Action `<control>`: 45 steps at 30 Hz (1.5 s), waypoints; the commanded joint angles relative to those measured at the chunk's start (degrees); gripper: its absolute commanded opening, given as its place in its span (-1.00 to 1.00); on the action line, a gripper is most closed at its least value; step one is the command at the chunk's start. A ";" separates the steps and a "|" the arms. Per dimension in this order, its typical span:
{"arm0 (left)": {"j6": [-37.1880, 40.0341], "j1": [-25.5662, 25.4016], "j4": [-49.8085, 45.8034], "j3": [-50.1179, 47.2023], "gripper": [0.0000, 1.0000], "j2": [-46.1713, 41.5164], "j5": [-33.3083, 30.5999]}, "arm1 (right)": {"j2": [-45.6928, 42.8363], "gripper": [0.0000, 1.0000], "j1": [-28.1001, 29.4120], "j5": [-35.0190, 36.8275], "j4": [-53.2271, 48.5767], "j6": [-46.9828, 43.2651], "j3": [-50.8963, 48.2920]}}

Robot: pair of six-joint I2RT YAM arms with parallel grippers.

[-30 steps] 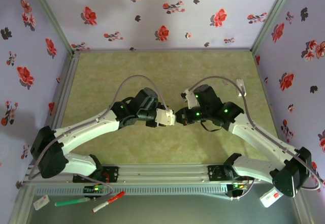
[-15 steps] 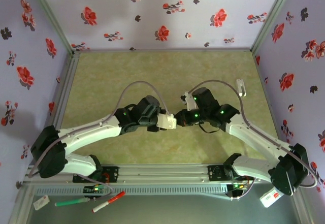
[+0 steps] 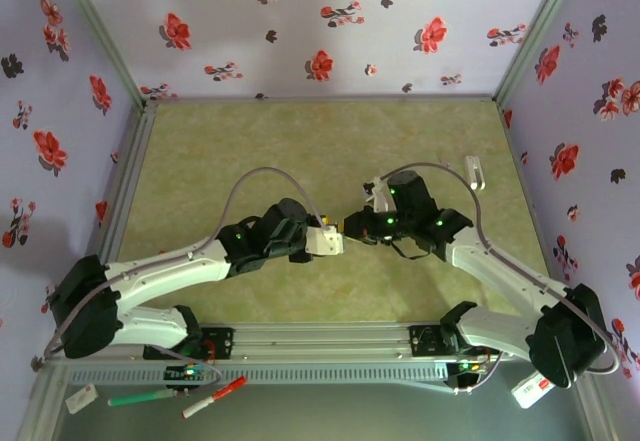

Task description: Unlock with the key

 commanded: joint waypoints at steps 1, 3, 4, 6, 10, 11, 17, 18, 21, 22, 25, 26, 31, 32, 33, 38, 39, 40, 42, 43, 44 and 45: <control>-3.19 -4.83 6.95 8.92 -1.00 -2.30 16.83 | 1.80 -1.00 1.66 4.92 -1.61 -8.49 4.48; -4.14 -4.52 3.81 11.25 -1.00 -2.02 19.07 | 1.91 -1.00 2.35 6.76 -5.98 -15.00 5.49; -4.31 -4.11 2.79 11.91 -1.00 -1.88 20.05 | 1.78 -1.00 2.76 7.34 -7.27 -17.41 5.79; -5.01 -3.16 1.17 13.32 -1.00 -1.39 22.00 | 1.27 -1.00 4.09 8.62 -8.63 -22.28 5.98; -6.77 -1.81 0.35 15.66 -1.00 -0.53 25.49 | 0.86 -1.00 5.72 9.36 -9.20 -28.13 5.74; -6.85 -1.85 0.65 15.97 -1.00 -0.24 25.54 | 1.00 -1.00 5.74 9.99 -8.93 -28.45 5.51; -9.68 -2.23 5.93 16.95 -1.00 0.65 27.12 | 1.46 -1.00 5.73 10.00 -1.19 -22.67 2.93; -8.96 -2.81 7.01 16.87 -1.00 0.90 24.65 | 1.84 -1.00 5.48 11.65 -0.85 -19.21 3.25; -4.90 -4.89 16.61 12.16 -1.00 1.06 11.77 | 2.72 -1.00 3.56 10.72 1.07 -7.55 4.24; -3.47 -5.56 20.50 10.17 -1.00 1.21 7.69 | 2.72 -1.00 2.82 10.76 2.50 -2.41 3.85; 3.92 -7.54 33.04 5.50 -1.00 4.43 -6.51 | 2.78 -1.00 0.90 7.36 10.06 12.68 1.94; 5.72 -7.64 37.18 3.93 -1.00 5.97 -9.49 | 2.68 -1.00 0.61 7.79 10.97 15.78 1.70; 9.69 -7.78 51.00 -0.55 -1.00 11.64 -17.17 | 3.39 -1.00 -0.92 7.13 16.53 29.77 -0.82; 10.40 -7.98 52.66 -1.16 -1.00 12.19 -17.54 | 3.46 -1.00 -1.22 6.66 18.41 32.32 -1.84; 11.18 -8.08 53.89 -1.67 -1.00 12.68 -18.10 | 3.69 -1.00 -1.66 6.01 20.15 34.34 -2.60; 15.46 -8.09 59.65 -3.53 -1.00 15.41 -22.23 | 2.86 -1.00 -3.68 5.55 22.94 40.50 -4.33; 15.86 -7.96 60.39 -3.86 -1.00 15.87 -22.88 | 2.46 -1.00 -4.07 5.75 21.26 40.49 -3.87; 15.67 -7.79 60.70 -4.15 -1.00 16.06 -23.17 | 2.07 -1.00 -4.42 5.98 19.51 40.25 -3.46; 12.08 -6.67 58.67 -3.78 -1.00 15.56 -24.14 | 1.17 -0.79 -5.47 6.00 16.34 38.88 -2.60; 8.36 -5.46 55.80 -3.43 -1.00 14.43 -24.03 | 0.27 -0.52 -6.44 5.99 13.18 37.08 -1.65; 3.19 -3.83 52.45 -3.30 -1.00 12.80 -22.79 | -0.76 -0.25 -7.60 6.27 9.19 34.47 -0.59; -0.86 -2.24 49.31 -3.14 -1.00 11.25 -21.03 | -1.95 -0.05 -8.81 6.78 5.14 31.79 0.38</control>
